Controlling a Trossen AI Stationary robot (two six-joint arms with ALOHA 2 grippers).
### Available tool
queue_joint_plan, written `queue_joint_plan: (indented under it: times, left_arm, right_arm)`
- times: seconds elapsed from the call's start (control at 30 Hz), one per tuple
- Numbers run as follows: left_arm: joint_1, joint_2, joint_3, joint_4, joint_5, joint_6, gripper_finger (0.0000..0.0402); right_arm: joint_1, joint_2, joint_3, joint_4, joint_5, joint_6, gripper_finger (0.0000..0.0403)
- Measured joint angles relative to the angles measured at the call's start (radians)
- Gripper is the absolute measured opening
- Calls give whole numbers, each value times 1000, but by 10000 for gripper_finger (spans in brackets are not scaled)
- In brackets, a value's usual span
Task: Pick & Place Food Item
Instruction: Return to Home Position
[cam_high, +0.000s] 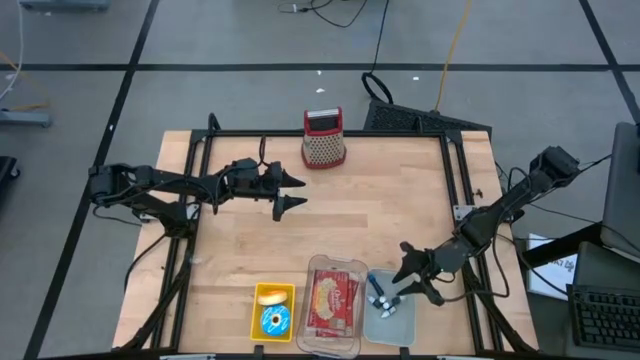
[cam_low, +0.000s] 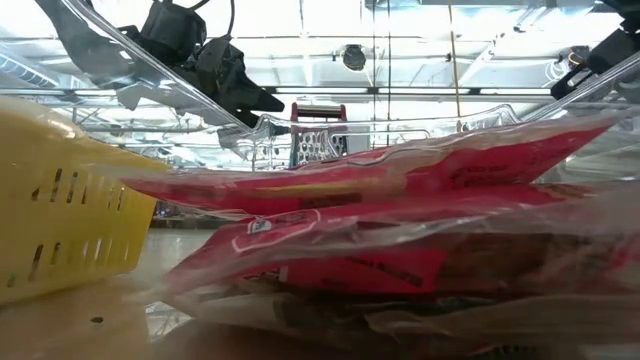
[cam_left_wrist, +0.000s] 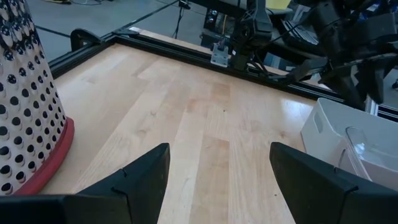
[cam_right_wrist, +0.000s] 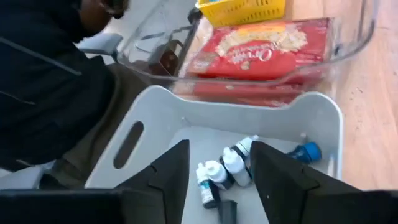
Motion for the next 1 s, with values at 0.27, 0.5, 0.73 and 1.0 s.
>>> queue_joint_plan:
  times: [0.27, 0.5, 0.73, 1.0]
  left_arm:
    - [0, 0, 0, -2, -67, 181, 274]
    - [42, -153, 0, -109, -33, 122, 274]
    - [86, -504, 0, -431, 9, 226, 274]
    - [90, -829, 0, -786, -2, 279, 274]
  right_arm:
    - [-4, -70, 0, 89, -130, -177, 166]
    - [-33, -239, 0, 158, -81, -600, 166]
    - [-62, -367, 0, 175, 315, -811, 162]
    - [-100, -414, 0, 155, 485, -843, 162]
